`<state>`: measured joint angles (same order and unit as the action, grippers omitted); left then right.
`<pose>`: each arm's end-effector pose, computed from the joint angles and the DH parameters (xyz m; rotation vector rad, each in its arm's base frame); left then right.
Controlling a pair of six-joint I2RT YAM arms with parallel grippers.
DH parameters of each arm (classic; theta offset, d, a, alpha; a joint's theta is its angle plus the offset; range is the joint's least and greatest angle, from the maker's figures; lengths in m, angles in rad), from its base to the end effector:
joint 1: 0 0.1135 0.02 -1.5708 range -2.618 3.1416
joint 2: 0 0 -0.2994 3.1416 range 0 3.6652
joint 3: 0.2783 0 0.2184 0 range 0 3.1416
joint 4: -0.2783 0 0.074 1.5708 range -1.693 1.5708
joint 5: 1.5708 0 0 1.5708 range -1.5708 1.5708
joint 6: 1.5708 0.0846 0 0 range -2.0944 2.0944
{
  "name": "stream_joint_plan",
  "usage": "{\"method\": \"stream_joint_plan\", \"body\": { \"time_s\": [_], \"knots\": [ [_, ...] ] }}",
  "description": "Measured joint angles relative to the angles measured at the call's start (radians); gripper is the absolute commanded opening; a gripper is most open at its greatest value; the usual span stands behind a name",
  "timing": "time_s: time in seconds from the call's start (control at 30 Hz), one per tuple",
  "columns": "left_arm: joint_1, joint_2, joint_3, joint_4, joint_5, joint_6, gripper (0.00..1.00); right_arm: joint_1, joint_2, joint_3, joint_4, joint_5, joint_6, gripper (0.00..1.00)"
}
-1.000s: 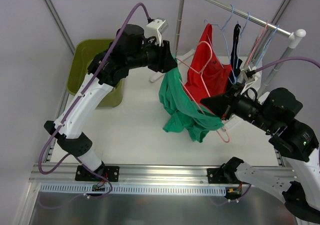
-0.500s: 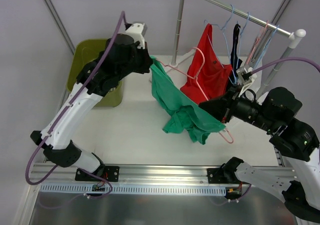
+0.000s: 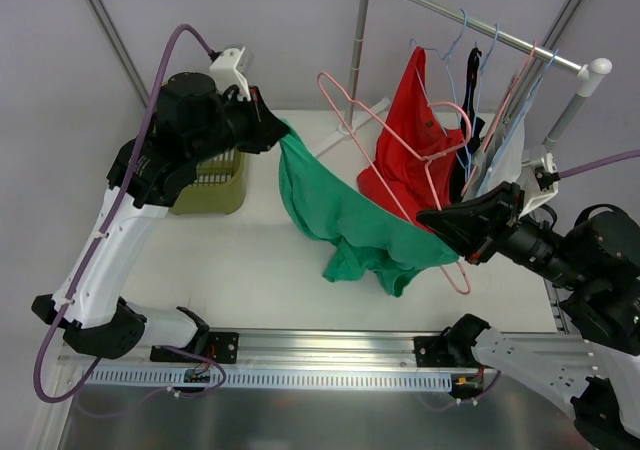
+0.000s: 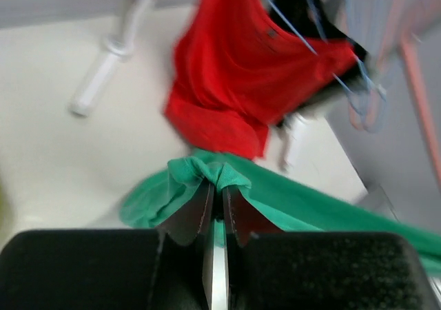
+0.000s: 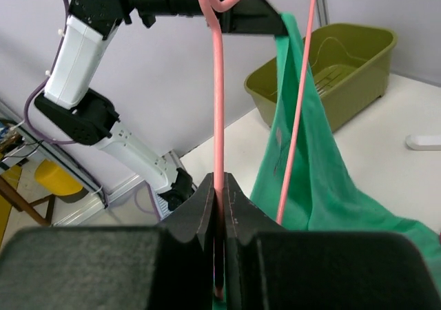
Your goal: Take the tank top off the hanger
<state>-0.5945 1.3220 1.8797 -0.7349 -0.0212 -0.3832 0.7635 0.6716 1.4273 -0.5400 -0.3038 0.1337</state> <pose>0.2071 -0.1379 0.5378 0.1739 1.7913 -0.6904 0.0175 0.0518 0.5206 -0.6899 1.2542 0.9519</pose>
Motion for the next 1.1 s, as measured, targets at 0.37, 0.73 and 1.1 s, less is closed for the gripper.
{"method": "stream_joint_plan", "body": {
  "time_s": [0.37, 0.73, 1.1],
  "knots": [
    [-0.109, -0.266, -0.502, 0.097, 0.681, 0.037, 0.0, 0.0, 0.281, 0.023, 0.396, 0.057, -0.061, 0.0],
    [-0.109, -0.623, -0.99, 0.079, 0.426, -0.052, 0.0, 0.017, 0.502, 0.168, 0.488, 0.378, -0.147, 0.0],
    [-0.109, -0.506, -0.922, 0.072, 0.494, 0.014, 0.0, 0.094, 0.494, -0.222, 1.05, 0.489, -0.301, 0.0]
  ]
}}
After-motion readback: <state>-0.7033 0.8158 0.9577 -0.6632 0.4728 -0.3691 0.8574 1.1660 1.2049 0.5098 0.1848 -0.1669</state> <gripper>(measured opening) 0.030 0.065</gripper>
